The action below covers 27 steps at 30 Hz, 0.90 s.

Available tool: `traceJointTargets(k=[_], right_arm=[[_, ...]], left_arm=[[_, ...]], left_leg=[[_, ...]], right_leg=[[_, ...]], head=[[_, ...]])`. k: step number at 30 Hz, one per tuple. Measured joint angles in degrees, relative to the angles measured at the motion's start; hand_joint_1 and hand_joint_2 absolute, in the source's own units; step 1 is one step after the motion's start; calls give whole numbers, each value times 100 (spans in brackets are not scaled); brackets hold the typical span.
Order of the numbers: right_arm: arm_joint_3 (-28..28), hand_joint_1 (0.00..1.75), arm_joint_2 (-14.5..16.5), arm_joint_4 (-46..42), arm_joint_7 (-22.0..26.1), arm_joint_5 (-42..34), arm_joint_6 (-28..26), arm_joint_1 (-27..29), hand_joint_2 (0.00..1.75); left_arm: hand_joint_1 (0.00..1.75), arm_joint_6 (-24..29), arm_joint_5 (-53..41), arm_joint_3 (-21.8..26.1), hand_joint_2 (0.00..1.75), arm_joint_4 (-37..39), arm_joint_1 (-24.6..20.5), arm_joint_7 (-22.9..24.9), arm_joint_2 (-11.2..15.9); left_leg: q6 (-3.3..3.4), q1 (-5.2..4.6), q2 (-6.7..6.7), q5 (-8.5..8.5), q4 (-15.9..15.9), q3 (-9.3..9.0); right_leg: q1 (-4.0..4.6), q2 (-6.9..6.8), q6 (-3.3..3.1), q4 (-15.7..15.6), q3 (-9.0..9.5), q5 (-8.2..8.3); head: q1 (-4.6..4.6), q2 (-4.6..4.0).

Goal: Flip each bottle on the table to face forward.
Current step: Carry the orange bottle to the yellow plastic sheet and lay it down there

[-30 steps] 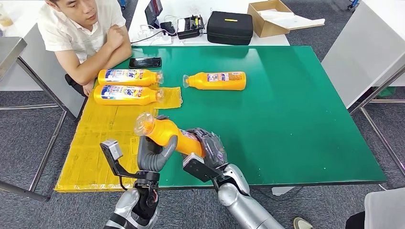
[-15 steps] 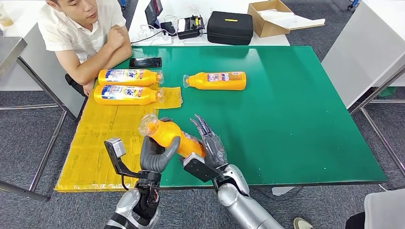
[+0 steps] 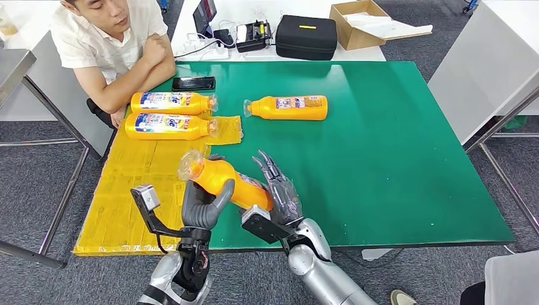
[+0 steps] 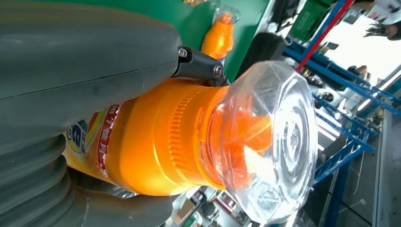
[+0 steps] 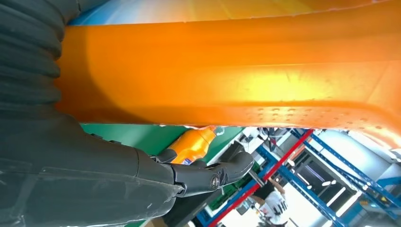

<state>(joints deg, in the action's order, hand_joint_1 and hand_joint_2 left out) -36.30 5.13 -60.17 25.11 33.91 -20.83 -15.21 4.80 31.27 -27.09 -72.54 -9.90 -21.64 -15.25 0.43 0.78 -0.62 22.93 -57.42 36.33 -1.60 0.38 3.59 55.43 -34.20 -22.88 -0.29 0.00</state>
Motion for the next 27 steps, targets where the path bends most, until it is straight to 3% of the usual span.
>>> traceJointTargets(k=[7, 12, 20, 22, 25, 27], right_arm=[[183, 0, -30, -163, -29, 243, -970, 111, 175], [401, 0, -86, -395, -27, 262, -1080, 207, 175], [553, 0, -116, -538, 46, 309, -1100, 322, 175], [563, 0, -117, -546, 92, 307, -1081, 351, 175], [598, 0, -113, -589, 123, 303, -1027, 359, 175], [613, 0, -107, -621, 127, 303, -991, 354, 175]], left_arm=[[175, 1460, -2132, -107, 175, -28, -52, -727, 82], [175, 1584, -2410, -102, 175, -119, -46, -762, 152], [175, 1584, -2094, -30, 175, -216, -35, -704, 156], [175, 2132, -2793, -12, 175, -225, -50, -820, 167], [175, 3169, -4582, -15, 175, -116, -156, -783, 221], [175, 3436, -5239, -14, 175, -16, -217, -712, 266]], left_leg=[[0, 0, 0, 0, 0, 0], [0, 0, 1, 0, 0, 0], [0, 0, 2, 0, 0, 0], [0, 0, 2, 0, 0, 0], [0, 0, 1, 0, 0, 0], [0, 0, 1, 0, 0, 0]], right_leg=[[0, 0, 0, 0, -1, 0], [0, 0, 0, 0, -1, 0], [0, 0, 0, 0, -2, 0], [0, 0, 0, 0, -2, 0], [0, 0, 0, 0, -2, 0], [0, 0, 0, 0, -1, 0]], head=[[-1, 0], [0, 0], [0, 0], [0, 0], [-1, 0], [0, 0]])
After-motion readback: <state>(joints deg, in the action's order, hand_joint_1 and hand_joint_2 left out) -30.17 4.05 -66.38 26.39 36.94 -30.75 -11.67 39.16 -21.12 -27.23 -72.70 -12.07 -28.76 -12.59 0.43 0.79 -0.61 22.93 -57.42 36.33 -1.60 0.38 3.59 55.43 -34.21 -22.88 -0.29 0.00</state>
